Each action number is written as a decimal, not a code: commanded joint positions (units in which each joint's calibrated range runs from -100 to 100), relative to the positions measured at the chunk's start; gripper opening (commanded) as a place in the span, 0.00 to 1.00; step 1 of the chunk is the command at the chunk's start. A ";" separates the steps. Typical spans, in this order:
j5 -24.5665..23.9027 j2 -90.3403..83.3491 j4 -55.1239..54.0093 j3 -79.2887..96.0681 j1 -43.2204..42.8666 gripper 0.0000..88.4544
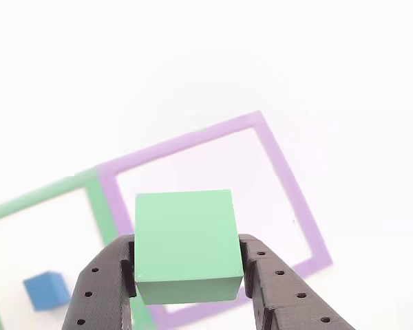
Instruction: Tower of hanoi
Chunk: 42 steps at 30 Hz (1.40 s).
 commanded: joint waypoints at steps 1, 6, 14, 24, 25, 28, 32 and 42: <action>0.00 -5.26 26.58 -21.24 -2.31 0.06; 0.00 -5.34 43.26 -36.60 -5.44 0.06; 0.00 -8.47 48.68 -40.69 -13.83 0.06; 0.00 -10.47 50.46 -41.69 -24.35 0.06; 0.00 -10.71 50.22 -41.32 -25.64 0.06; 0.00 -12.07 48.03 -37.69 -29.08 0.06; 0.00 -16.64 35.41 -22.24 -32.43 0.06; 0.00 -17.76 -8.63 15.11 -38.68 0.07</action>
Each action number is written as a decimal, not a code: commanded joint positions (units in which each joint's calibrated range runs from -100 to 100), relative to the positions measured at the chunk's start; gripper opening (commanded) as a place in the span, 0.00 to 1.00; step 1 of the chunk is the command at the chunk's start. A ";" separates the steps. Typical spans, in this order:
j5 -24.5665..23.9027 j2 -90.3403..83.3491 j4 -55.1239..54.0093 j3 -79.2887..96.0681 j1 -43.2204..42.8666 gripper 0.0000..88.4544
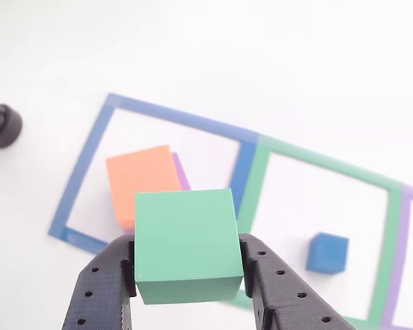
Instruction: Tower of hanoi
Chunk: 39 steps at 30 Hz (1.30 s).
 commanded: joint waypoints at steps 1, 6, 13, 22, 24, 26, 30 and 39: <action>0.39 0.01 -20.86 11.03 -2.71 0.07; 0.39 5.86 -38.10 18.94 -4.77 0.07; 0.39 18.36 -54.93 20.66 -5.61 0.07; 0.39 31.82 -68.94 19.66 -5.23 0.07; 0.39 33.75 -70.55 19.12 -5.23 0.07; 0.39 35.35 -72.01 18.66 -5.23 0.07; 0.39 37.27 -73.06 17.76 -5.23 0.07; 0.39 39.04 -73.95 16.67 -5.69 0.08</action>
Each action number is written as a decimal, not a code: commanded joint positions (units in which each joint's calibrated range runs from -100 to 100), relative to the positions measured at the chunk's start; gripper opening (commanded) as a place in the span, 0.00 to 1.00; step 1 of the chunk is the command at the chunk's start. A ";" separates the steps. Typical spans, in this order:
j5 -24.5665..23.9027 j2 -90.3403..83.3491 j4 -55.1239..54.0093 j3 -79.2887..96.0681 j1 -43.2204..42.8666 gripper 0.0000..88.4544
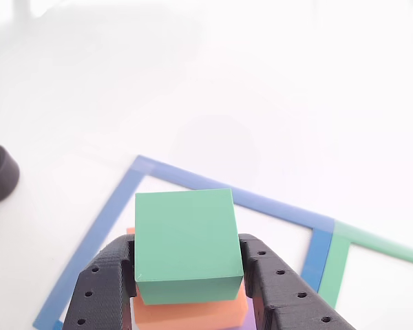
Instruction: Tower of hanoi
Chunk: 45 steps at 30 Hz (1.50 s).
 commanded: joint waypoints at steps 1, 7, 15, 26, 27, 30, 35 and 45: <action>0.39 0.02 -1.97 -2.74 -0.69 0.08; 0.39 0.98 -4.72 -1.28 -0.39 0.14; 0.39 1.78 -6.42 -1.01 0.07 0.23; 0.39 -3.83 -3.26 -1.19 0.75 0.27; 0.39 -5.51 -1.40 -1.38 0.83 0.27; 0.39 -12.56 8.64 -2.92 1.75 0.25; 0.39 -24.66 36.00 -11.92 4.34 0.17; 0.39 -33.15 83.83 -39.18 13.64 0.01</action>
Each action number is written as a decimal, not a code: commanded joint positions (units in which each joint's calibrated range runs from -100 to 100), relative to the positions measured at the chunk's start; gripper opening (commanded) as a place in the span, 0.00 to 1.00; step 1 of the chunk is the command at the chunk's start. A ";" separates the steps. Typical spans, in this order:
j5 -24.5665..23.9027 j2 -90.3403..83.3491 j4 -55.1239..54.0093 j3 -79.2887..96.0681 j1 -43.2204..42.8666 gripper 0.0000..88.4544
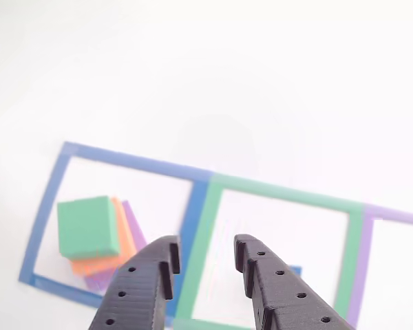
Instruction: Tower of hanoi
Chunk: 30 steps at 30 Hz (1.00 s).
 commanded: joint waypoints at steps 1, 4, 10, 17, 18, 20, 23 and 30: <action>0.00 -3.52 19.25 -15.01 4.57 0.01; 0.00 -3.44 30.83 -24.55 7.16 0.01; 0.00 -1.28 49.04 -42.55 10.67 0.01; 0.00 -1.12 54.79 -46.73 12.88 0.01; 0.00 -1.28 54.46 -46.18 12.95 0.02; 0.00 -1.92 53.25 -43.82 13.26 0.04; 0.00 -4.80 48.31 -35.55 14.25 0.15; 0.00 -11.53 26.21 -8.93 17.53 0.24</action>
